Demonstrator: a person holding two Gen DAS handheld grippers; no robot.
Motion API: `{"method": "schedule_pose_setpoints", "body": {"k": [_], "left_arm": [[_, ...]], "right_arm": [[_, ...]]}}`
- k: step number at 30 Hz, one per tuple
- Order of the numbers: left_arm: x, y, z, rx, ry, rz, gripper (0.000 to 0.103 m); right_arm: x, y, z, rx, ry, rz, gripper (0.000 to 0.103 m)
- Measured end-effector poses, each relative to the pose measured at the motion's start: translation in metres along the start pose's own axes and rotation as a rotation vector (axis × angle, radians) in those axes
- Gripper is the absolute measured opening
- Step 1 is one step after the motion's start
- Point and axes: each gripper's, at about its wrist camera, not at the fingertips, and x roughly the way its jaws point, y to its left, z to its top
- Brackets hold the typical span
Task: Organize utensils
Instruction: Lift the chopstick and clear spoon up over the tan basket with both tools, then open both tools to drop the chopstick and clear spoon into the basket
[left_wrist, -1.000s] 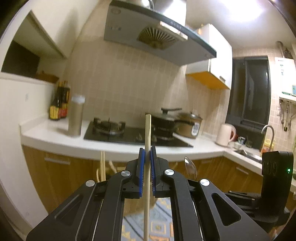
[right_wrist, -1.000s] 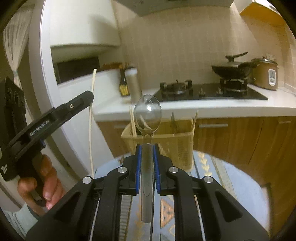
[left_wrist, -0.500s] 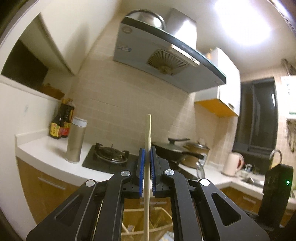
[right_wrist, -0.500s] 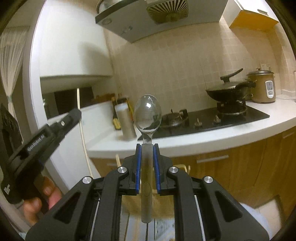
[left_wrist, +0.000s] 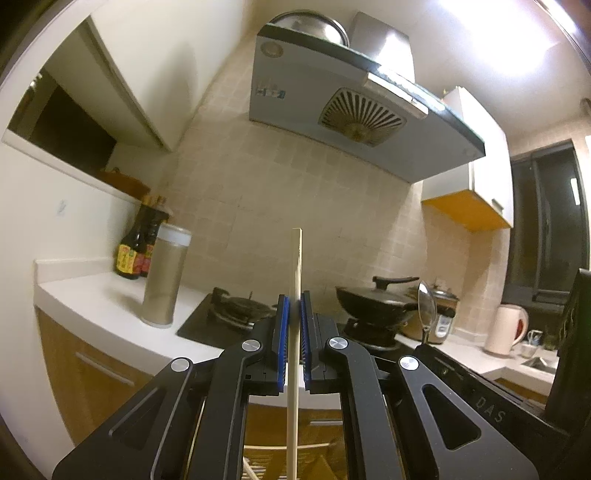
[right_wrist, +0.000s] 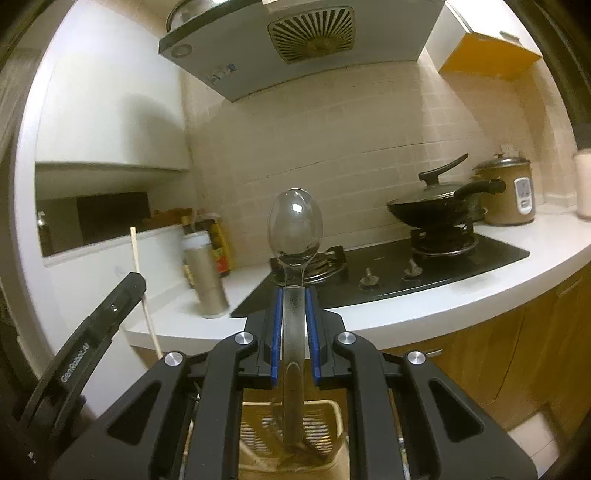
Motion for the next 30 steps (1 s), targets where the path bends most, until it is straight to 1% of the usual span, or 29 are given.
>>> {"method": "schedule_pose_setpoints", "body": {"k": [5, 9, 10, 14, 17, 20, 24, 27, 28, 29, 30], "left_arm": [[0.011, 0.009, -0.013, -0.008, 0.014, 0.031, 0.004], [0.018, 0.009, -0.024, 0.036, 0.020, 0.050, 0.004], [0.019, 0.011, -0.026, 0.033, 0.023, 0.052, 0.004], [0.020, 0.017, -0.030, 0.017, 0.028, 0.065, 0.004], [0.021, 0.018, -0.034, 0.024, 0.027, 0.070, 0.005], [0.019, 0.018, -0.038, 0.042, 0.016, 0.076, 0.005], [0.017, 0.022, -0.040, 0.041, 0.017, 0.074, 0.005], [0.014, 0.023, -0.039, 0.041, 0.025, 0.063, 0.006], [0.013, 0.024, -0.039, 0.040, 0.027, 0.056, 0.007], [0.011, 0.024, -0.039, 0.040, 0.030, 0.051, 0.014], [0.008, 0.025, -0.038, 0.039, 0.031, 0.042, 0.019]], "right_arm": [[0.016, -0.002, -0.019, -0.026, -0.003, -0.037, 0.010], [0.027, -0.005, -0.029, -0.040, 0.009, -0.051, 0.010], [0.030, -0.006, -0.030, -0.044, 0.012, -0.053, 0.010], [0.031, -0.006, -0.036, -0.057, 0.007, -0.063, 0.010], [0.031, -0.005, -0.040, -0.077, 0.006, -0.062, 0.010], [0.028, -0.004, -0.045, -0.099, -0.015, -0.076, 0.011], [0.026, -0.003, -0.050, -0.117, 0.023, -0.042, 0.011], [0.016, -0.005, -0.052, -0.111, 0.040, -0.020, 0.016], [0.013, -0.005, -0.052, -0.105, 0.045, -0.010, 0.016], [0.008, -0.006, -0.052, -0.097, 0.046, -0.008, 0.021], [0.002, -0.006, -0.051, -0.092, 0.037, -0.009, 0.029]]}}
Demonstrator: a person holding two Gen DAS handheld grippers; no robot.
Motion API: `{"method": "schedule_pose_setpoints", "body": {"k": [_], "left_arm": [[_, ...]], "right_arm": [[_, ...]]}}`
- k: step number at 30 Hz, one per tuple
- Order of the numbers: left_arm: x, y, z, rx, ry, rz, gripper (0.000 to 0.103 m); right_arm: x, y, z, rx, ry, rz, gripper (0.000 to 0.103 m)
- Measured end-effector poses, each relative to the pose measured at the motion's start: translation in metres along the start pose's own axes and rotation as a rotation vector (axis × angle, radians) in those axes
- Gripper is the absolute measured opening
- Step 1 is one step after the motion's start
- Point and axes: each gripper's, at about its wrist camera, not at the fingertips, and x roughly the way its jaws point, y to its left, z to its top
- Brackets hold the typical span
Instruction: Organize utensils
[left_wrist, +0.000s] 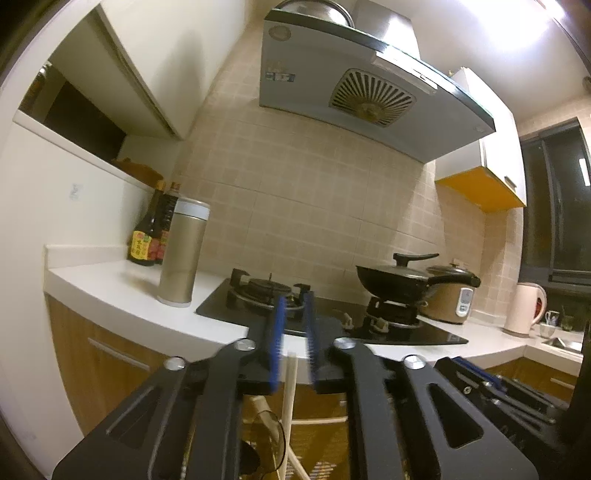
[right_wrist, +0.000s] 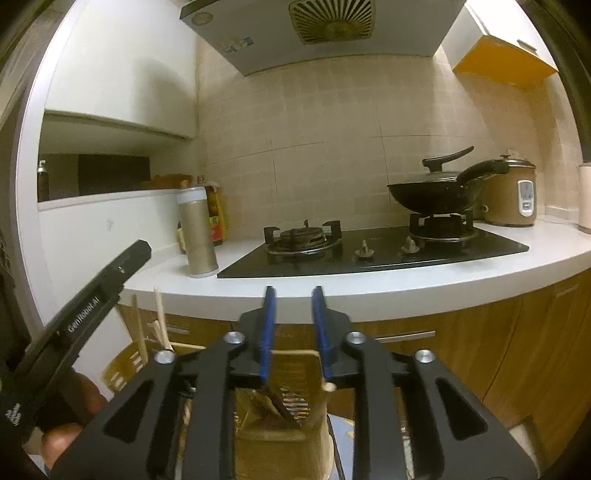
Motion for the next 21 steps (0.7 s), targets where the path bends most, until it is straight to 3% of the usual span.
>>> {"method": "schedule_pose_setpoints", "body": {"k": [1, 5, 10, 13, 16, 21], "left_arm": [[-0.003, 0.001, 0.001, -0.001, -0.002, -0.001, 0.025], [-0.016, 0.005, 0.007, -0.012, 0.002, -0.011, 0.032], [-0.048, 0.017, 0.023, -0.031, 0.023, -0.029, 0.047], [-0.067, 0.020, 0.029, -0.023, 0.056, -0.044, 0.049], [-0.091, 0.023, 0.031, -0.019, 0.085, -0.058, 0.061], [-0.128, 0.024, 0.025, 0.010, 0.099, -0.046, 0.075]], "right_arm": [[-0.004, 0.000, 0.001, 0.001, -0.007, -0.004, 0.031], [-0.029, 0.000, 0.008, 0.008, -0.036, -0.016, 0.049], [-0.061, 0.008, 0.012, -0.012, -0.016, -0.013, 0.054], [-0.081, 0.017, 0.010, -0.023, -0.004, -0.012, 0.062], [-0.095, 0.025, 0.005, -0.027, 0.019, 0.003, 0.064], [-0.115, 0.048, -0.010, -0.062, 0.066, 0.021, 0.077]]}}
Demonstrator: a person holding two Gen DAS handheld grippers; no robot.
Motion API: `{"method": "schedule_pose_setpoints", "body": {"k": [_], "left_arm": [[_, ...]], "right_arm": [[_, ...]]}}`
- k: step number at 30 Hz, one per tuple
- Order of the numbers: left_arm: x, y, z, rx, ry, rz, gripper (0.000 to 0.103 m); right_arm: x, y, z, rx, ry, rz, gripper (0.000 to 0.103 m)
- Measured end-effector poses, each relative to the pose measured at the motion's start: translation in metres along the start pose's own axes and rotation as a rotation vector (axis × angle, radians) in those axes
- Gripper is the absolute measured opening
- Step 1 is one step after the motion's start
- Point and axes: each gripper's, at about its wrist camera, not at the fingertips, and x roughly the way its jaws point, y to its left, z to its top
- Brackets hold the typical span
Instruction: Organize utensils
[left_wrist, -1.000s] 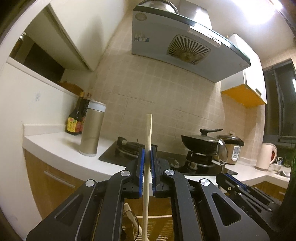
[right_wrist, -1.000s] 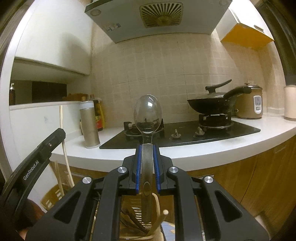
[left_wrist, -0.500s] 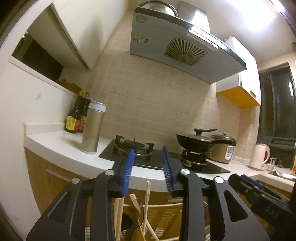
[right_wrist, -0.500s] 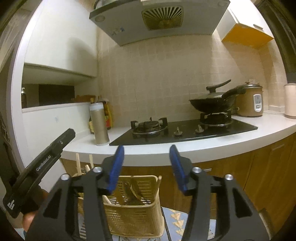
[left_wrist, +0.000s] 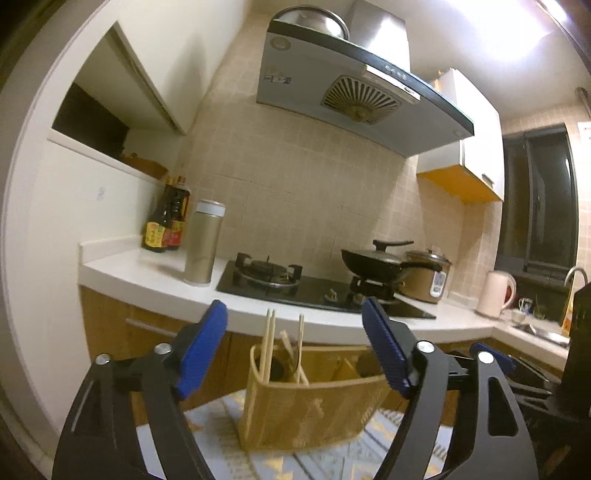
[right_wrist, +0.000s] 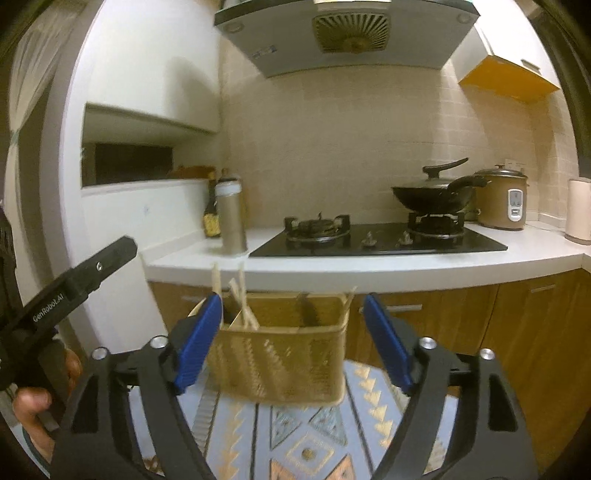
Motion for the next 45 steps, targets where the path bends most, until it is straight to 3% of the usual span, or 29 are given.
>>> {"method": "schedule_pose_setpoints", "body": {"k": [4, 9, 13, 15, 17, 22, 29, 37, 45], "left_arm": [[-0.017, 0.000, -0.014, 0.020, 0.039, 0.050, 0.083], [-0.031, -0.002, -0.049, 0.105, 0.081, 0.238, 0.089], [-0.030, -0.003, -0.075, 0.132, 0.144, 0.289, 0.089], [-0.030, -0.005, -0.085, 0.150, 0.151, 0.310, 0.089], [-0.028, -0.008, -0.094, 0.161, 0.158, 0.312, 0.089], [-0.030, -0.008, -0.105, 0.180, 0.158, 0.313, 0.090], [-0.034, 0.001, -0.104, 0.138, 0.154, 0.321, 0.094], [-0.028, -0.005, -0.107, 0.163, 0.180, 0.319, 0.095], [-0.028, -0.006, -0.107, 0.164, 0.174, 0.322, 0.095]], "right_arm": [[-0.005, 0.013, -0.019, -0.016, 0.054, -0.010, 0.083], [0.000, 0.010, -0.052, 0.030, 0.125, -0.071, 0.086], [0.005, -0.006, -0.072, 0.108, 0.139, -0.117, 0.087], [0.007, -0.016, -0.079, 0.164, 0.138, -0.094, 0.087], [0.008, -0.022, -0.085, 0.190, 0.139, -0.097, 0.087], [0.011, -0.013, -0.098, 0.115, 0.152, -0.134, 0.087], [0.016, -0.007, -0.102, 0.061, 0.172, -0.146, 0.088], [0.021, -0.018, -0.103, 0.099, 0.203, -0.142, 0.090], [0.023, -0.009, -0.104, 0.058, 0.201, -0.150, 0.091]]}}
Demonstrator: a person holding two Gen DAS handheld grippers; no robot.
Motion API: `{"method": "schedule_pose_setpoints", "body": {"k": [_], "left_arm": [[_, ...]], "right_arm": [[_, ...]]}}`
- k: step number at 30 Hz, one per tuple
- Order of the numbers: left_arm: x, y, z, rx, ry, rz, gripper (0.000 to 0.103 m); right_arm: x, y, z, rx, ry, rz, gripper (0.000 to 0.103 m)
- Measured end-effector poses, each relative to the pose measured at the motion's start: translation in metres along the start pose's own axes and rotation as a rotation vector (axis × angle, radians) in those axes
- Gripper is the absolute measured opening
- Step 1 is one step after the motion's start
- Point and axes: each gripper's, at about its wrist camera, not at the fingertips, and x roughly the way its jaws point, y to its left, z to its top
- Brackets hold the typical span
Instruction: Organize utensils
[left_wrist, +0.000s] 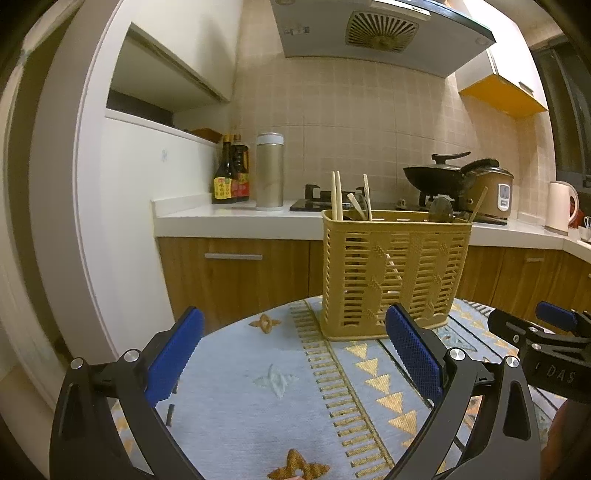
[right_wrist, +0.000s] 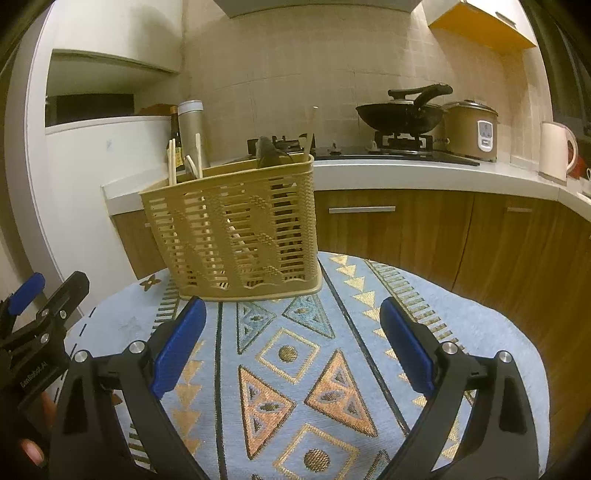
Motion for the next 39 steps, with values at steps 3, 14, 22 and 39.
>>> {"method": "schedule_pose_setpoints", "body": {"k": [3, 14, 22, 39], "left_arm": [[0.001, 0.000, 0.000, -0.002, 0.006, -0.001, 0.095], [0.002, -0.003, 0.000, 0.012, 0.012, -0.003, 0.095], [0.003, -0.003, 0.000, 0.010, 0.018, -0.003, 0.095], [0.005, -0.004, -0.001, 0.015, 0.026, -0.003, 0.095]], "right_arm": [[-0.001, 0.002, -0.001, -0.009, -0.005, -0.003, 0.093], [-0.002, 0.007, -0.001, -0.035, -0.013, -0.011, 0.095], [-0.002, 0.008, -0.002, -0.034, -0.008, -0.011, 0.095], [-0.001, 0.014, -0.003, -0.057, -0.007, -0.023, 0.095]]}}
